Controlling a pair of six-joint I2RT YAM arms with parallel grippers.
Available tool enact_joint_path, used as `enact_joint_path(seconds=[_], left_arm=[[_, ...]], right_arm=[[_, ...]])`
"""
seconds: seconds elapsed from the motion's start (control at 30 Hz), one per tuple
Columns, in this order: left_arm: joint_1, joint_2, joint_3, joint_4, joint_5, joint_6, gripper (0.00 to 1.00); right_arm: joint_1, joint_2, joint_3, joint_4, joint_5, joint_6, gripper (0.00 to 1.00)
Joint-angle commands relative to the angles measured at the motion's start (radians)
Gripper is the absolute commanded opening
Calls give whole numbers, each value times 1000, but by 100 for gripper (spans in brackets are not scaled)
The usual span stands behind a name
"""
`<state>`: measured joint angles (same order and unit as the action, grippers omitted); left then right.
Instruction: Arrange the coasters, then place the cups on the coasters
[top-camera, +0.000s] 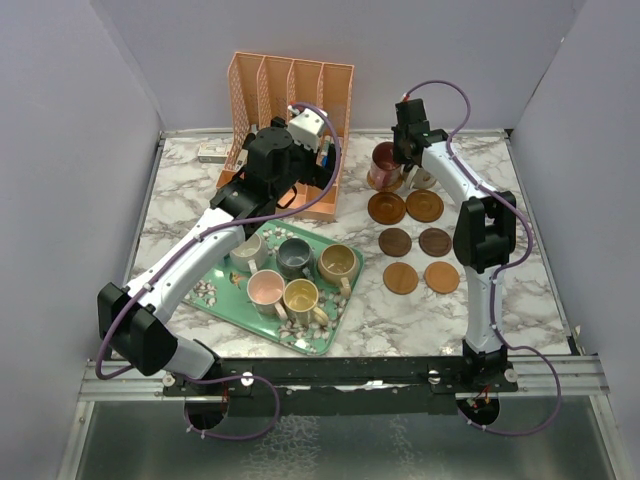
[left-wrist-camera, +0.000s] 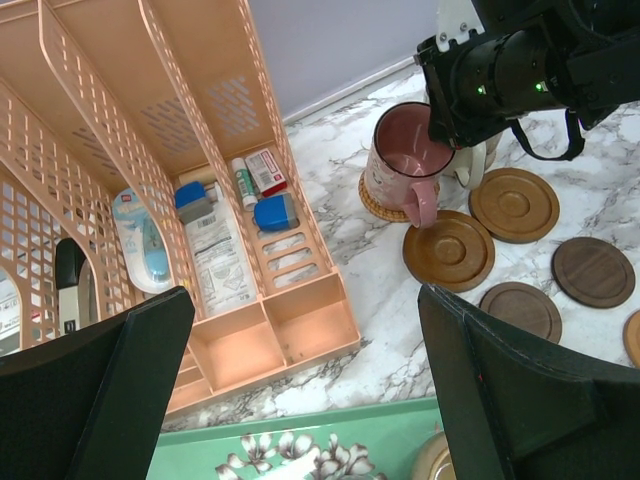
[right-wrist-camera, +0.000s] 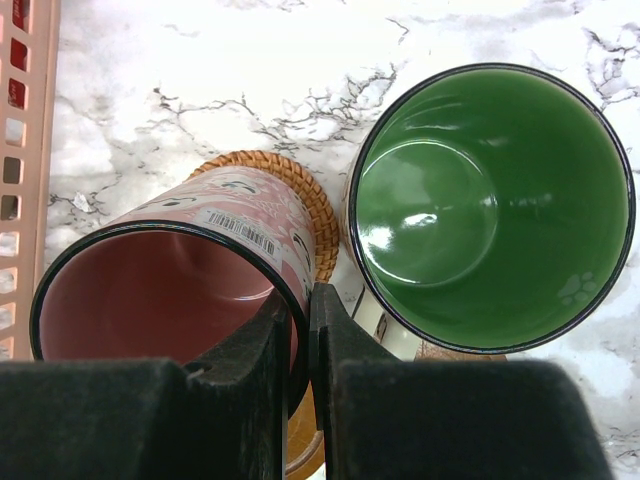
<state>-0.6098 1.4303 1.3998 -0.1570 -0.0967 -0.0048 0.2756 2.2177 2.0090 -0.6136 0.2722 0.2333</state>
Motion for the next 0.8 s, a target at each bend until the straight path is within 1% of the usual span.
enact_joint_path(seconds=[0.0, 0.2, 0.33, 0.53, 0.67, 0.77], left_arm=[[7, -33, -8, 29, 21, -8, 99], [7, -33, -7, 29, 23, -11, 99], [8, -33, -7, 28, 27, -13, 99], [8, -34, -5, 27, 28, -14, 99], [8, -33, -5, 24, 29, -14, 99], [10, -33, -5, 25, 29, -13, 99]], right_arm=[[4, -59, 3, 63, 17, 15, 1], [3, -45, 1, 54, 4, 18, 1], [3, -35, 10, 50, 7, 13, 3], [4, -25, 18, 44, -9, 2, 10], [4, -20, 29, 38, -9, -1, 17], [4, -17, 38, 33, -6, -2, 20]])
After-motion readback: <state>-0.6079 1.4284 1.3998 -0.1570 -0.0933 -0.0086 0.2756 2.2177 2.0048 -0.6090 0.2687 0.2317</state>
